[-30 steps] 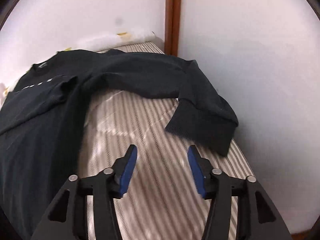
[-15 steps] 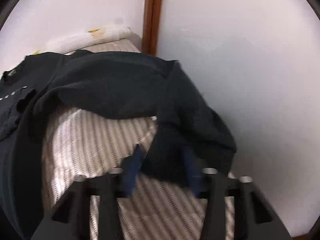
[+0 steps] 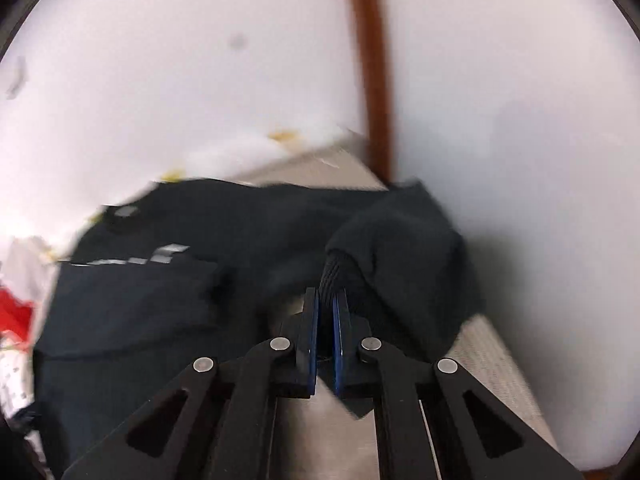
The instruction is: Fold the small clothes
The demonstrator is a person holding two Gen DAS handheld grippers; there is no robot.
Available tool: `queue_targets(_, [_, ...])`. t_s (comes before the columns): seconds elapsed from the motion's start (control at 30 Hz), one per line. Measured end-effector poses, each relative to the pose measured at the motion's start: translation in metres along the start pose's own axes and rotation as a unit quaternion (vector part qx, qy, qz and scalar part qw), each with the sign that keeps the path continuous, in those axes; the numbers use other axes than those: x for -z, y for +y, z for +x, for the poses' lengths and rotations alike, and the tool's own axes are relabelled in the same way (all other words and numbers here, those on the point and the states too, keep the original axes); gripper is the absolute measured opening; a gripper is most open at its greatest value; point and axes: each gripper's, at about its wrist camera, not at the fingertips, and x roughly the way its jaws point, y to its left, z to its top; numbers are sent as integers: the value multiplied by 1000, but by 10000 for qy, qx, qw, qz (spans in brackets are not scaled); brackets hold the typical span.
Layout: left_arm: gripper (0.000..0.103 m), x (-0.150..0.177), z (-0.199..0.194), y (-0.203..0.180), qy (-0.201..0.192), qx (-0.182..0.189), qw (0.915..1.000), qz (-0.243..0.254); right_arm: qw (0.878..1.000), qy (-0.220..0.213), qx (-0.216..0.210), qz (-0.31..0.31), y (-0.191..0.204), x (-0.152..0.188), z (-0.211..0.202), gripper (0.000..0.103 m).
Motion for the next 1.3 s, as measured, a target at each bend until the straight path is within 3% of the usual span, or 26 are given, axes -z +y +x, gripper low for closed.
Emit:
queue_targets(0.2, [55, -3, -6, 21, -88, 237, 9995, -200, 9931, -40, -977, -652, 132, -8, -12, 6])
queue_targets(0.4, [55, -4, -4, 34, -193, 394, 9984, -352, 9743, 221, -2002, -1010, 263, -2, 7, 6])
queue_targets(0.73, [56, -7, -1, 43, -247, 591, 9973, -348, 9508, 466, -2828, -1179, 368, 8, 42, 6])
queue_targets(0.83, [56, -11, 0, 46, -271, 632, 9967, -427, 9462, 605, -2962, -1154, 384, 7, 52, 6])
queue_targets(0.93, [57, -16, -1, 47, -320, 680, 9961, -472, 9481, 721, -2787, -1352, 393, 15, 66, 13])
queue_targets(1.1, [60, -32, -5, 40, -444, 658, 9962, -352, 9478, 709, -2724, -1502, 368, 21, 71, 45])
queue_targets(1.2, [60, -49, -1, 33, -476, 663, 9964, -240, 9582, 444, -2151, -1834, 336, 24, 65, 46])
queue_targets(1.3, [60, -69, 7, 26, -511, 784, 9953, -234, 9649, 482, -1622, -2008, 290, 28, 70, 46])
